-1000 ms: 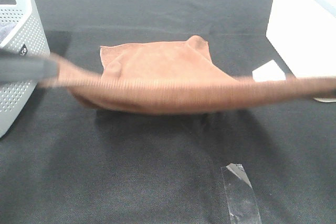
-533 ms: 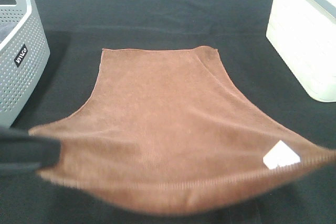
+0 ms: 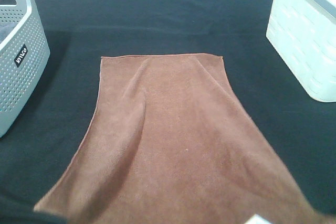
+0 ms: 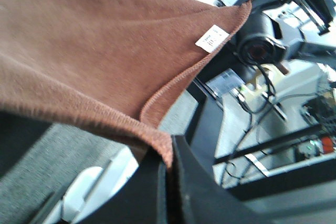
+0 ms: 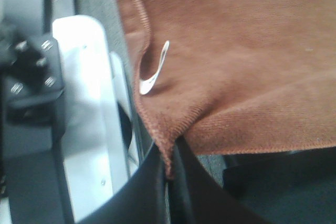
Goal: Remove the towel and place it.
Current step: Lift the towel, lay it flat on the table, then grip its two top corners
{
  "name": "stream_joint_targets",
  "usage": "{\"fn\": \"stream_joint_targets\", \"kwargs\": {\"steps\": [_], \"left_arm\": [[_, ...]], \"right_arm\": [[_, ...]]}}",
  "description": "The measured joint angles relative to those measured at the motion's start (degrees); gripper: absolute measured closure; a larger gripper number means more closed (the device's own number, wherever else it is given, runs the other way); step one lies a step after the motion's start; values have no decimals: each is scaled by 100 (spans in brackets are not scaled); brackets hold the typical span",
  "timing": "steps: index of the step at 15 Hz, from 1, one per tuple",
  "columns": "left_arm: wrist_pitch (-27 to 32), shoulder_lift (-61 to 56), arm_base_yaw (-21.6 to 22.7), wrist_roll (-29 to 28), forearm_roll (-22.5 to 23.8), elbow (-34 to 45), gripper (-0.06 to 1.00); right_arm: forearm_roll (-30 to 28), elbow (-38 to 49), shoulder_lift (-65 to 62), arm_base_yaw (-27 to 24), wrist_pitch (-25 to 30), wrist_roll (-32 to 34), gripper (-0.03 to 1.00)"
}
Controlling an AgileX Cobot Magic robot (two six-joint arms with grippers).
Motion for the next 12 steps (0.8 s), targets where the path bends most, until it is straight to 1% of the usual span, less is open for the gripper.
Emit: {"fn": "stream_joint_targets", "kwargs": {"steps": [1,2,3,4,5,6,8,9,10,12], "left_arm": [[-103,0,-52,0,0,97,94],[-103,0,-52,0,0,97,94],[-172,0,-258,-6,0,344,94],[-189,0,-378,-17,0,458,94],[-189,0,-378,-17,0,458,94],[-304,0,-596,-23,0,710,94],[-447,-6,-688,-23,6,877,94],[-447,-6,-688,-23,6,877,94],[-458,-6,-688,-23,6,945,94],[-481,-6,-688,-23,6,1117,94]], "right_arm": [[-315,0,11,378,0,126,97],[-315,0,11,378,0,126,97],[-1060,0,80,1220,6,647,97],[-1318,0,138,1656,6,980,97],[-1318,0,138,1656,6,980,97],[-1427,0,189,2418,0,1530,97],[-1427,0,201,2997,0,1954,97],[-1427,0,201,2997,0,1954,97],[-1427,0,201,3231,0,2114,97],[-1450,0,201,3449,0,2275,97]]}}
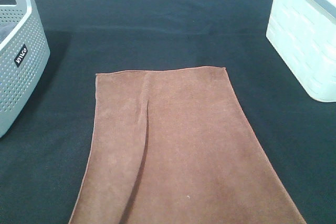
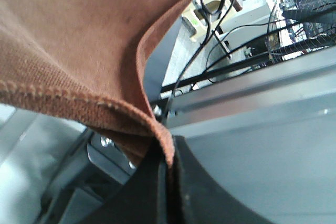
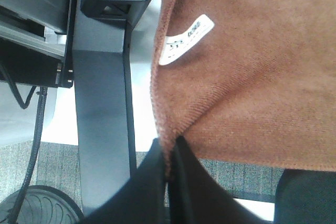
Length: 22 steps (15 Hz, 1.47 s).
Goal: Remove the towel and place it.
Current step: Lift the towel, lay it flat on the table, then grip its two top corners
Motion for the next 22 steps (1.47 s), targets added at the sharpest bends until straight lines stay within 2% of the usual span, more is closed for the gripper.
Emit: {"fn": "stream_joint_targets", "kwargs": {"steps": [3,9,10,11,13,14,15,16,18,22], "left_arm": [[-241,0,0,0,0,149,94],[-206,0,0,0,0,155,94],[-206,0,0,0,0,155,90],[-206,0,0,0,0,155,79],[-166,0,0,0,0,155,47],[-46,0,0,0,0,155,28],[92,0,0,0,0,155,13],[201,0,0,0,0,155,5],[223,0,0,-17,0,155,2],[447,0,0,-275,0,149,3]], "right_arm": [[-126,0,0,40,0,57,97],[-275,0,0,40,0,69,95],[-286,0,0,40,0,69,87],[-315,0,0,40,0,69,76],[-498,0,0,40,0,69,56],[-665,0,0,40,6,63,49],[-877,0,0,40,6,63,45],[-1071,0,0,40,6,63,43],[-1146,0,0,40,-40,63,43],[-1232,0,0,40,-470,69,43]]}}
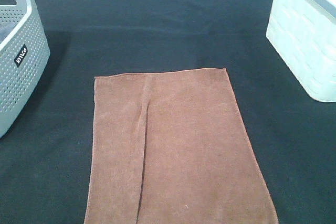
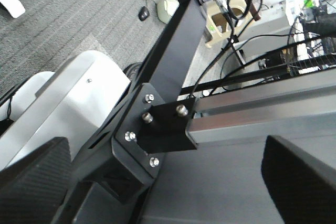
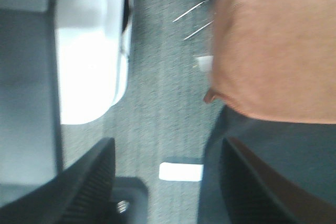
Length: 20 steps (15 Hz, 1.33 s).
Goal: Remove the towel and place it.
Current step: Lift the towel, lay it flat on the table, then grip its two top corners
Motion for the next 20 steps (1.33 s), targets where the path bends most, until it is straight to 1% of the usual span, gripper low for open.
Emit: {"fn": "stream_joint_targets", "kwargs": {"steps": [3,4,6,7,9,12,13,15,17,18,19,20], "left_arm": [[590,0,-6,-23,6,-413,4],[1100,0,-6,-23,0,-768,4],[1833,0,-6,6,-6,-1215,6],[2349,0,-6,86,-6,-1421,6],[3529,0,-6,447,-17,-1770,6],[5586,0,-6,1129,-23,-2298,7],[5586,0,-6,1129,-23,-2298,7],[7036,0,-6,1805,-29,-2664,9],[8463,0,-6,2441,-40,-2968,10],[9121,0,-6,2739,-46,-3117,11],[9803,52,-6,3157,-80,-3317,12],[10319,138,-6,3644,-218,-3581,13]], "right_arm": [[-361,0,0,0,-453,17,42],[-625,0,0,0,-670,23,42],[-1037,0,0,0,-1008,149,42],[-1312,0,0,0,-1243,315,42],[-1942,0,0,0,-1707,819,42],[-3019,0,0,0,-2532,1639,42],[-3019,0,0,0,-2532,1639,42],[-3885,17,0,0,-3163,2194,42],[-4824,17,0,0,-3707,2997,42],[-5443,17,0,0,-3850,3587,42],[-6125,17,0,0,-3873,4240,42],[-6784,17,0,0,-3845,5031,42]]}}
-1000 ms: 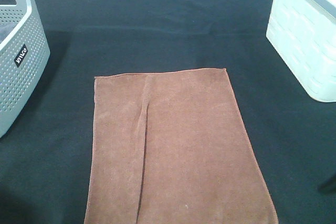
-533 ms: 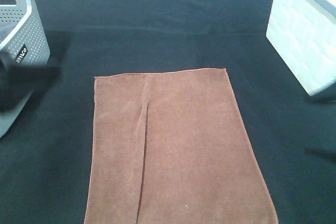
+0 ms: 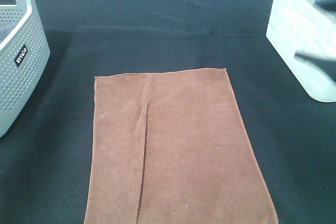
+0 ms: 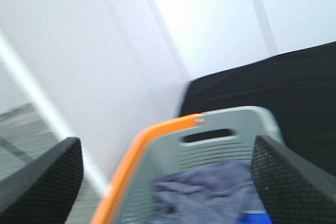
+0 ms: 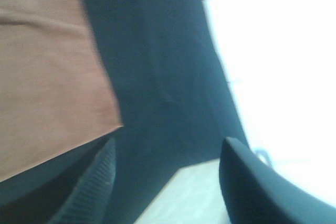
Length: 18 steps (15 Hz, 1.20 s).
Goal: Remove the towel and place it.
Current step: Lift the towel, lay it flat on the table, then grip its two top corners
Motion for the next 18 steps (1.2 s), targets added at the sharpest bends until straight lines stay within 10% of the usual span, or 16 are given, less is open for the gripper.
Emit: {"fn": "stream_joint_targets", "kwargs": {"steps": [4,7,13,15,18], "left_arm": [[951,705,0,2727,-2246,-1759,16],[877,1364,361,4389,-4303,-3191,16],[865,2716,2601,8766,-10554,-4916,16],[963,2876,2785,9448,-11574,-4933,16],[985,2899,2802,9803,-11814,-4933,16]], "right_arm": [[-2779,0,0,0,1335,4675,42],[-2716,-533,0,0,2785,7019,42],[-435,-3146,80,0,3398,5369,42],[86,-3976,201,0,3415,4733,43],[905,-5329,504,0,3484,3186,43]]}}
